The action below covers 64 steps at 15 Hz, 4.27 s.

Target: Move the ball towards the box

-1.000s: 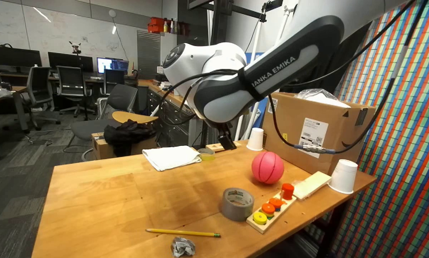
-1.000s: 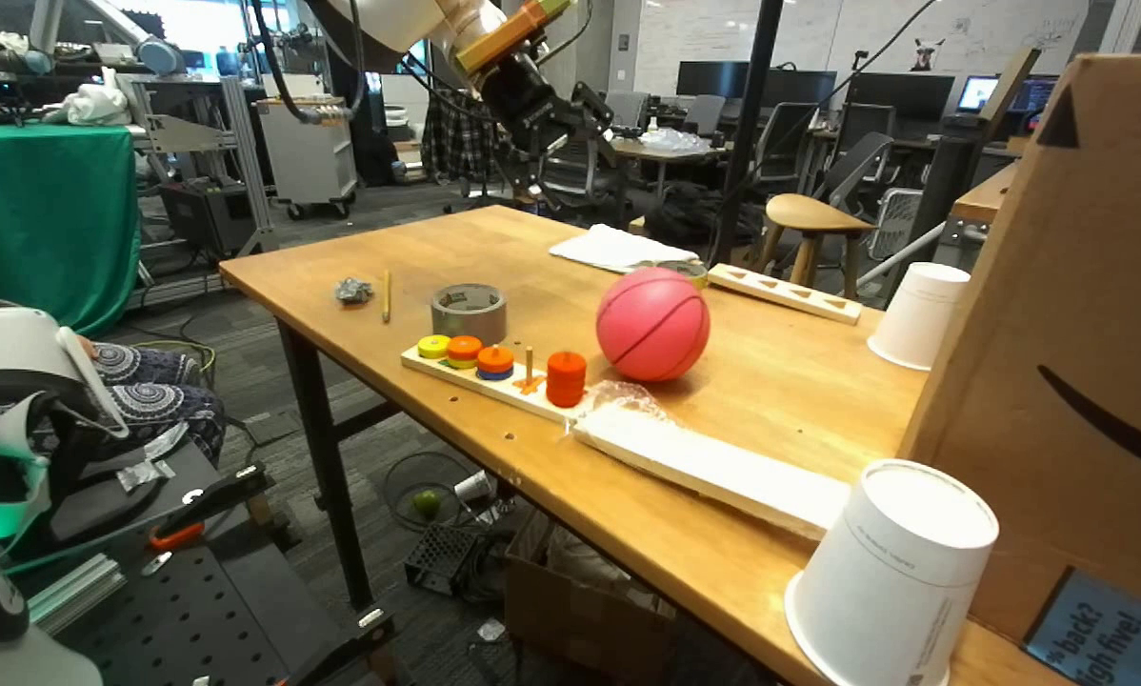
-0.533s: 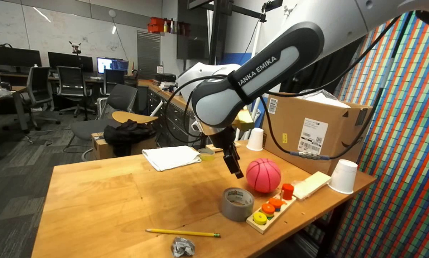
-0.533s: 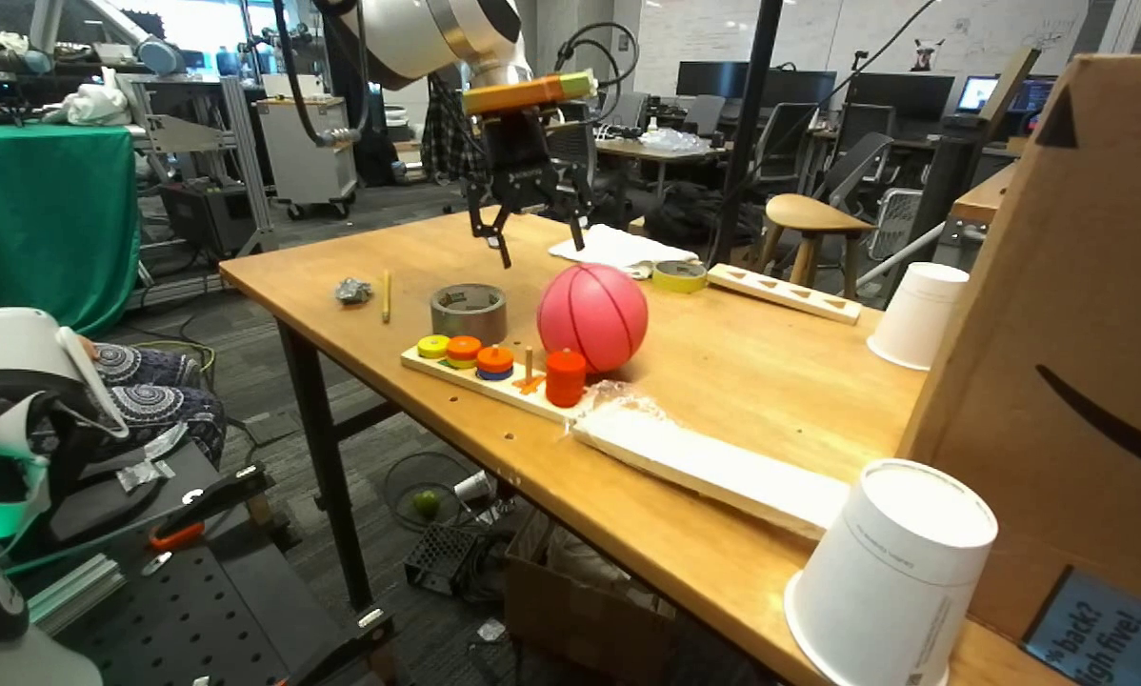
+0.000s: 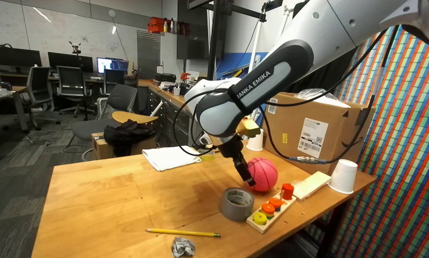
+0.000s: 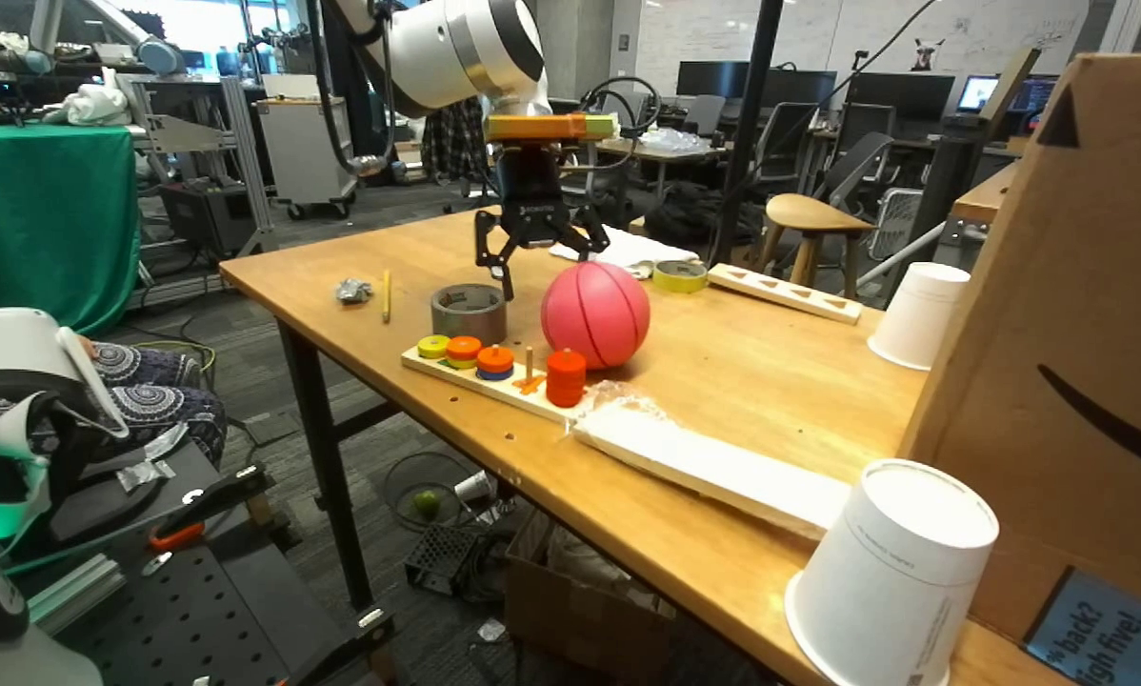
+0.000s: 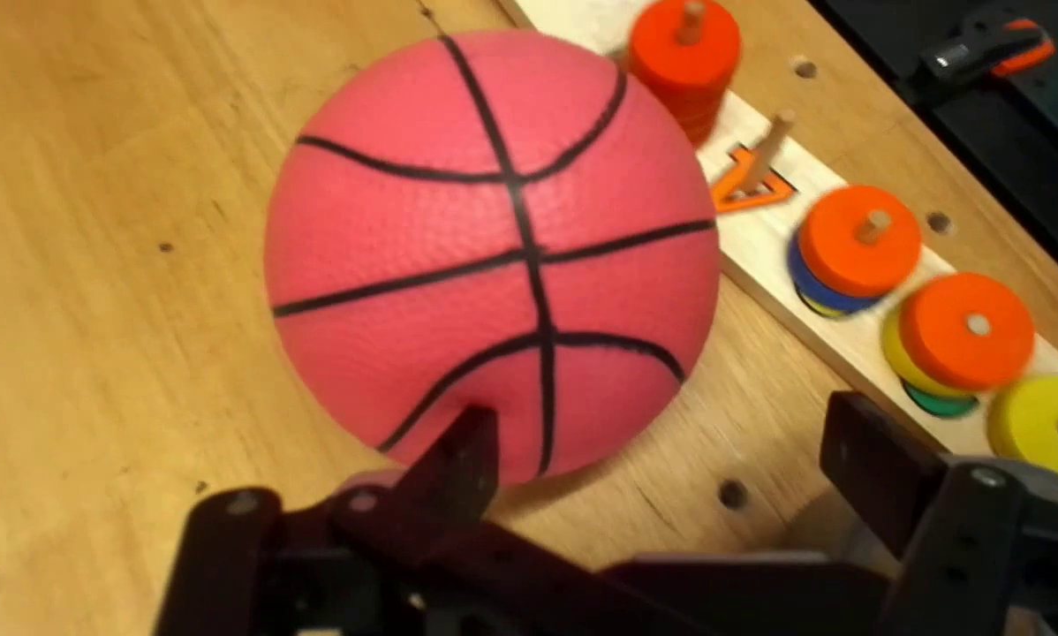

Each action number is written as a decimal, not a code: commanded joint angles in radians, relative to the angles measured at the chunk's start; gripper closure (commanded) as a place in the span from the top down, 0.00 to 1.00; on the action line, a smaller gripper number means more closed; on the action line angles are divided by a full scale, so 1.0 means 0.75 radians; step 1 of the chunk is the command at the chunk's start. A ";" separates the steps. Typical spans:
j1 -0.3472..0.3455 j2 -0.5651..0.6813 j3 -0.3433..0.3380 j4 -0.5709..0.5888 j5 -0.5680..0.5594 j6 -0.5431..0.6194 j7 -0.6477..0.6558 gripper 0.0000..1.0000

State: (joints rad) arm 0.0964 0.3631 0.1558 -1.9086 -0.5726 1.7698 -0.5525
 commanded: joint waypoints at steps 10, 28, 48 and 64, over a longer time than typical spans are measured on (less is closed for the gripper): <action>-0.028 -0.081 -0.144 -0.221 -1.057 0.019 0.194 1.00; 0.015 -0.385 0.059 -0.325 -0.263 0.577 -0.116 1.00; -0.001 -0.233 0.067 -0.097 0.815 0.794 -0.919 1.00; -0.165 -0.036 -0.157 -0.048 0.658 0.838 -0.731 1.00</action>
State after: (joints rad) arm 0.0049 0.3623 0.0696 -1.9186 -0.0435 2.3656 -1.1557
